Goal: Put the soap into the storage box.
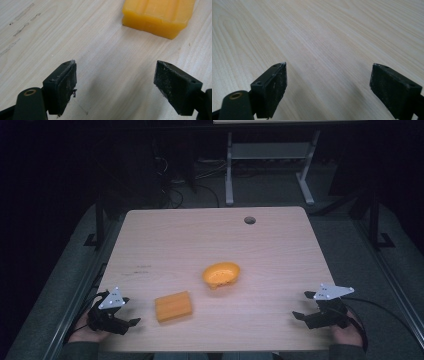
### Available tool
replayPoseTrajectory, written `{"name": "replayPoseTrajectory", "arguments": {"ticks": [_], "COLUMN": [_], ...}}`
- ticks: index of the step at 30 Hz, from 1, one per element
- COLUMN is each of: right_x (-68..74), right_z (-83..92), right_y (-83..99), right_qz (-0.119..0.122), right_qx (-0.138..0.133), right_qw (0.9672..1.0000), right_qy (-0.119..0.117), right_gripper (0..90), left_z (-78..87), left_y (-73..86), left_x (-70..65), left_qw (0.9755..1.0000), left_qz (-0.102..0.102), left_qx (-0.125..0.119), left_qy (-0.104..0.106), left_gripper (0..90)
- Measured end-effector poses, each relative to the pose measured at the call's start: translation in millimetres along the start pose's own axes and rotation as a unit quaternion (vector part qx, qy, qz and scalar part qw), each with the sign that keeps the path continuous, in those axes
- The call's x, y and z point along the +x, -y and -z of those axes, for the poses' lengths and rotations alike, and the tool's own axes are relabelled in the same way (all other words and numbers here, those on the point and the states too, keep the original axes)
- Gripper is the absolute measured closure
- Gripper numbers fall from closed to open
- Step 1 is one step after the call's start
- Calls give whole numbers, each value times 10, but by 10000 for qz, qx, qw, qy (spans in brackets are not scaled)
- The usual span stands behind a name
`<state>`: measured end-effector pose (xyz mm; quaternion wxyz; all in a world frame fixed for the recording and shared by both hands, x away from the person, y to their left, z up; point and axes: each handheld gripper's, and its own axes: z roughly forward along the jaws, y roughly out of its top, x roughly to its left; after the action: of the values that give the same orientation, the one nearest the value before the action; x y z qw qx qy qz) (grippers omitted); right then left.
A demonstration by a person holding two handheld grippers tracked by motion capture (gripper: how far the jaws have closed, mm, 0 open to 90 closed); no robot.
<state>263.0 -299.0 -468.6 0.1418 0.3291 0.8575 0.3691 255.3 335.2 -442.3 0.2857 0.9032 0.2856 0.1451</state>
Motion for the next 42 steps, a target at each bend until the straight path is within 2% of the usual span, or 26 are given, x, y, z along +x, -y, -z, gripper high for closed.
{"name": "replayPoseTrajectory", "arguments": {"ticks": [13,16,20,42], "right_x": [21,15,9,13], "right_z": [-9,-10,-16,-20], "right_y": [-32,-29,-28,-37], "right_qz": [91,91,75,104], "right_qx": [13,29,31,60], "right_qw": [9999,9999,10000,9999], "right_qy": [-40,-33,-48,-53], "right_gripper": [137,137,137,137], "left_z": [-24,-30,-27,-58], "left_y": [-35,-48,-90,-231], "left_x": [-33,-40,-72,-169], "left_qw": [10000,9999,9997,9988], "left_qz": [-66,-120,-179,-434], "left_qx": [2,23,-67,-53], "left_qy": [62,88,132,226], "left_gripper": [182,182,183,180]}}
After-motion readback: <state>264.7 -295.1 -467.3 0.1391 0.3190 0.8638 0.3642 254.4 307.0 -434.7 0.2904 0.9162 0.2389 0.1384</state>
